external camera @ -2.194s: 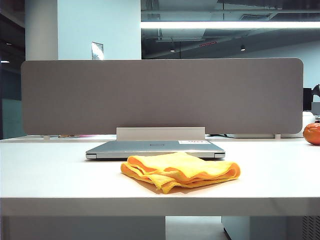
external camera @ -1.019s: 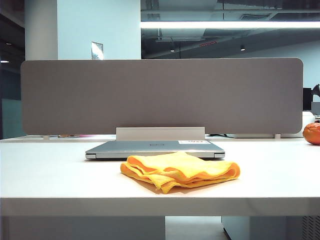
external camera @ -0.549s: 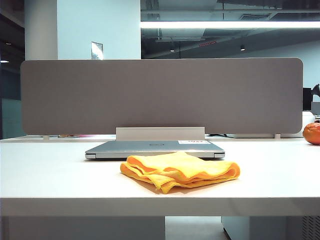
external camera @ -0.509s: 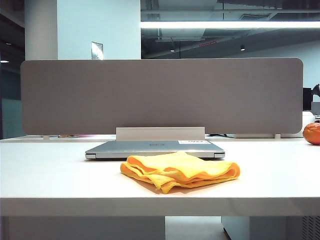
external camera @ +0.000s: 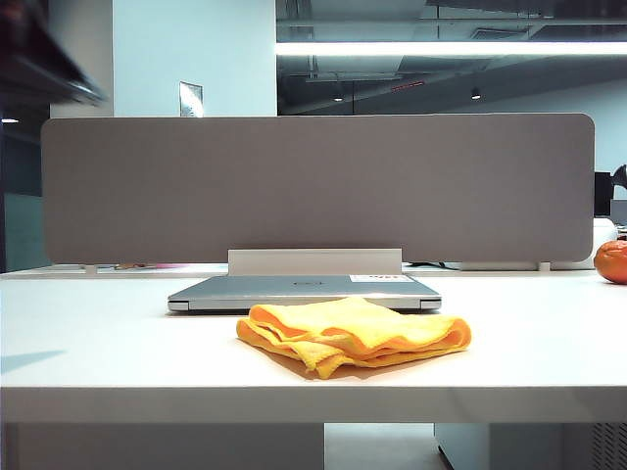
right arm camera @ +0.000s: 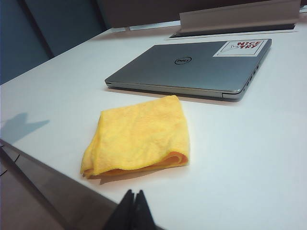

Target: Pick up the yellow rag and put it over the laptop.

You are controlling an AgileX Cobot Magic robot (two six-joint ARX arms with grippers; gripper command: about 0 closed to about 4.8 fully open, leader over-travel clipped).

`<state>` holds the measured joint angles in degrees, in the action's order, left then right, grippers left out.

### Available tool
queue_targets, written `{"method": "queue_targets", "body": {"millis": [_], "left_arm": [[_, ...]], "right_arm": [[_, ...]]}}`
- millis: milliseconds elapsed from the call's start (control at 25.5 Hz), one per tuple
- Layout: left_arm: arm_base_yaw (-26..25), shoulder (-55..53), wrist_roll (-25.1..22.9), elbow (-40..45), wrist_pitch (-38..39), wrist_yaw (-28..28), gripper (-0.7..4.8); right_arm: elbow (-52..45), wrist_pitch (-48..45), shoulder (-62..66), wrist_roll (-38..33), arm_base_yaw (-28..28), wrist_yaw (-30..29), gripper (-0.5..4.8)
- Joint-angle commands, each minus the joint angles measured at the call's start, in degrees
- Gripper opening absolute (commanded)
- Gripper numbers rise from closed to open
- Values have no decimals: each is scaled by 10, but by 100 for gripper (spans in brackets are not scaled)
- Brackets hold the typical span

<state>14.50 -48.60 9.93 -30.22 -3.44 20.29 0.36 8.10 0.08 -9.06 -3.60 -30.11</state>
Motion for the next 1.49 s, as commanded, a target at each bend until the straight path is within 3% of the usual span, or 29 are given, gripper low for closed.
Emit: {"method": "queue_targets", "body": {"millis": [39, 196, 431, 784, 1058, 1176, 1215, 1293, 1371, 1489], "left_arm": [[28, -59, -1, -21, -7, -17, -5], [82, -172, 0, -40, -58, -51, -5], [122, -256, 0, -41, -122, -53, -5], [147, -357, 0, -90, -125, -76, -1], [147, -416, 0, -132, -126, -87, 190], [147, -435, 0, -137, -134, -87, 213], [147, -441, 0, -137, -135, -87, 269], [147, -446, 0, -137, -135, -87, 313], [147, -451, 0, -137, -136, -87, 350], [147, -458, 0, -137, -139, -86, 355]], "right_arm": [[-2, -5, -1, -2, 0, 2, -1], [-2, -5, -1, -2, 1, 6, -1], [-2, -5, -1, -2, 0, 6, -1], [-2, -5, -1, -1, 1, 6, -1], [-2, -4, -1, -1, 1, 6, -1], [-2, -4, -1, -2, 1, 6, -1], [-2, -4, -1, -2, 1, 6, -1], [-2, -4, -1, -2, 1, 6, -1], [-2, -4, -1, -2, 1, 6, -1], [-2, -4, -1, -1, 1, 6, -1]]}}
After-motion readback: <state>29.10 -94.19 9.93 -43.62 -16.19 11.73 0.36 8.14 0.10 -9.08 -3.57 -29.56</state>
